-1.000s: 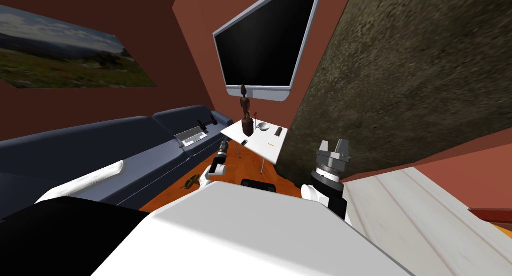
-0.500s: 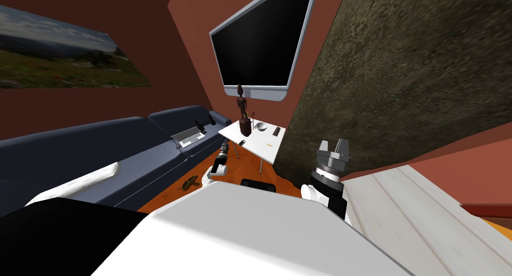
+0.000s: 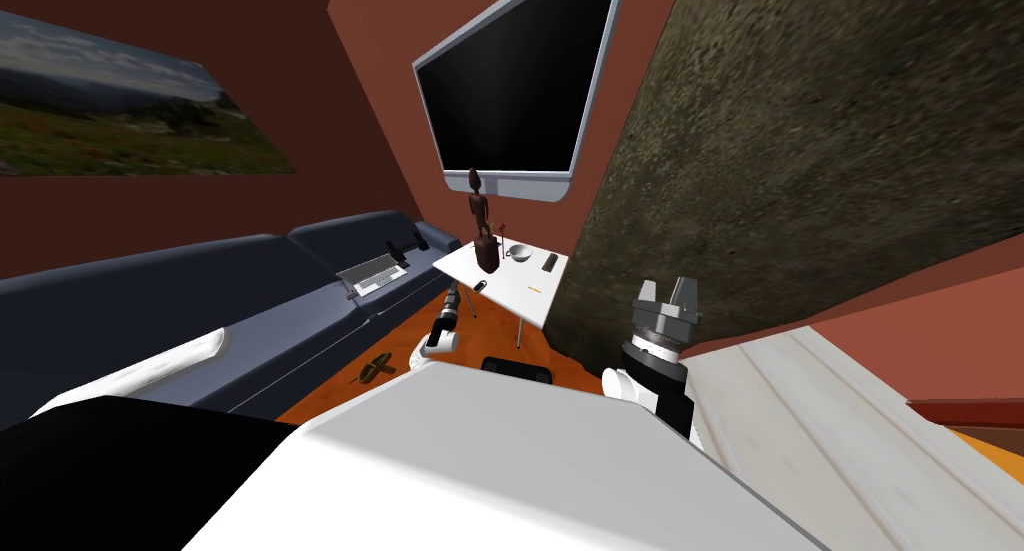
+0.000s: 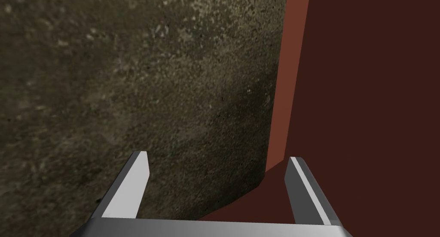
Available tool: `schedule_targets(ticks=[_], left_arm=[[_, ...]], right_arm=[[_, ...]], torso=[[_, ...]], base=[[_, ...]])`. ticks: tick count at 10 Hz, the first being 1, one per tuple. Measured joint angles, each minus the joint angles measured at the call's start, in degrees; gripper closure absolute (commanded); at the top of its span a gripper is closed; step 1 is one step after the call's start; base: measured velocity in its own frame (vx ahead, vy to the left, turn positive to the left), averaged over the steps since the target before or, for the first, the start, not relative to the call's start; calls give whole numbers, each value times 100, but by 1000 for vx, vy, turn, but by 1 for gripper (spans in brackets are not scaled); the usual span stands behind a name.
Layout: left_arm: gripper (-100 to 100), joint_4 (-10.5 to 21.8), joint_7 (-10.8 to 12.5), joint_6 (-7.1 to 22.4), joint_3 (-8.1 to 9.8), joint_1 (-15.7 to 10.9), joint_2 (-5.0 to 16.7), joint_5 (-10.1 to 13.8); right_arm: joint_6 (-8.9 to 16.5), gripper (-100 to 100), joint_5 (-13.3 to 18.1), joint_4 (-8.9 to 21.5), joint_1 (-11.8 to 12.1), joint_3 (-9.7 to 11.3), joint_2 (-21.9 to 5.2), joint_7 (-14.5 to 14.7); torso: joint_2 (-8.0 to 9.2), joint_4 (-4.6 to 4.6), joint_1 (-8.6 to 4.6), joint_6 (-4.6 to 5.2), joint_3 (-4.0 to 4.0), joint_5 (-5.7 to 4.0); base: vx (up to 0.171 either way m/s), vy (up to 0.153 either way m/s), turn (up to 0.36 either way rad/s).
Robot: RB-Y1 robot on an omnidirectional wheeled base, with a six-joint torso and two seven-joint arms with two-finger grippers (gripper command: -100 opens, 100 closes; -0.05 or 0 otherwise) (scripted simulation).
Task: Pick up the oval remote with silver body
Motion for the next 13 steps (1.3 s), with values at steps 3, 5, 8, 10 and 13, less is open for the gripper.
schedule_targets(ticks=[3, 5, 8, 10, 13], left_arm=[[-100, 398, -30, -55, 53, -123, -434, -9], [-100, 566, -26, -63, 87, -204, -737, -2], [-100, 575, -14, -51, 88, -196, -864, 0], [100, 575, -14, -51, 88, -196, -864, 0], [100, 575, -14, -51, 88, -196, -864, 0]], right_arm=[[0, 0, 0, 0, 0, 0, 0, 0], [0, 0, 0, 0, 0, 0, 0, 0], [0, 0, 0, 0, 0, 0, 0, 0], [0, 0, 0, 0, 0, 0, 0, 0], [0, 0, 0, 0, 0, 0, 0, 0]], torso=[[0, 0, -2, 0, 0, -1], [3, 1, 4, -1, 1, 0], [6, 2, 13, -2, 4, 1], [6, 2, 14, -2, 4, 2], [7, 2, 14, -2, 4, 2]], base=[[12, -30, -19], [6, -12, -7], [0, 0, 0], [0, 0, 0], [0, 0, 0]])
